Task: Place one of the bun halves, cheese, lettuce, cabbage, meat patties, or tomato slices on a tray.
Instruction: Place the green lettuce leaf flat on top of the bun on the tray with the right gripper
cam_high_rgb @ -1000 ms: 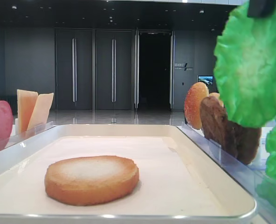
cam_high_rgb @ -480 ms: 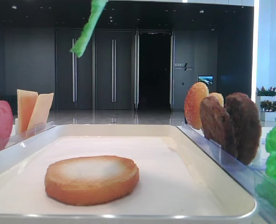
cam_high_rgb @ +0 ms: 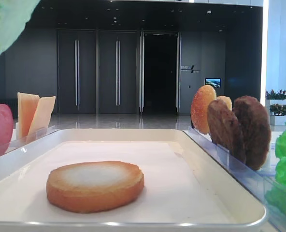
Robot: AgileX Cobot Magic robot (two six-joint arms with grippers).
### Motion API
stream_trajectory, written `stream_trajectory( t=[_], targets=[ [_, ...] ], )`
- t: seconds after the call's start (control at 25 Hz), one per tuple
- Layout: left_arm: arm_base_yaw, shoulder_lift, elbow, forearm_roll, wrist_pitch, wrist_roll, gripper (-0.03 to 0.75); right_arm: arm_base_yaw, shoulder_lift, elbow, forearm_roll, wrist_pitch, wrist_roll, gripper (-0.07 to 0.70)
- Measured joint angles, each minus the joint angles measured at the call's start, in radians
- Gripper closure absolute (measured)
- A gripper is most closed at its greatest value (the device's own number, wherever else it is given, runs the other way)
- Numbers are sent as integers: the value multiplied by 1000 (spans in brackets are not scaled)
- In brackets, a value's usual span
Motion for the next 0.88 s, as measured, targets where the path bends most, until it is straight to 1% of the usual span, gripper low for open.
stream_trajectory(
  t=[0.12,0.2,0.32,0.52,0.76,0.88],
  targets=[
    [0,0,0,0,0,0,24,0,31,0,97,28,-114,569],
    [0,0,0,0,0,0,24,0,48,0,141,44,-160,569],
    [0,0,0,0,0,0,24,0,75,0,172,61,-190,569],
    [0,0,0,0,0,0,24,0,112,0,187,84,-230,569],
    [0,0,0,0,0,0,24,0,114,0,279,109,-326,569],
    [0,0,0,0,0,0,24,-2,115,0,303,114,-349,569]
  ],
)
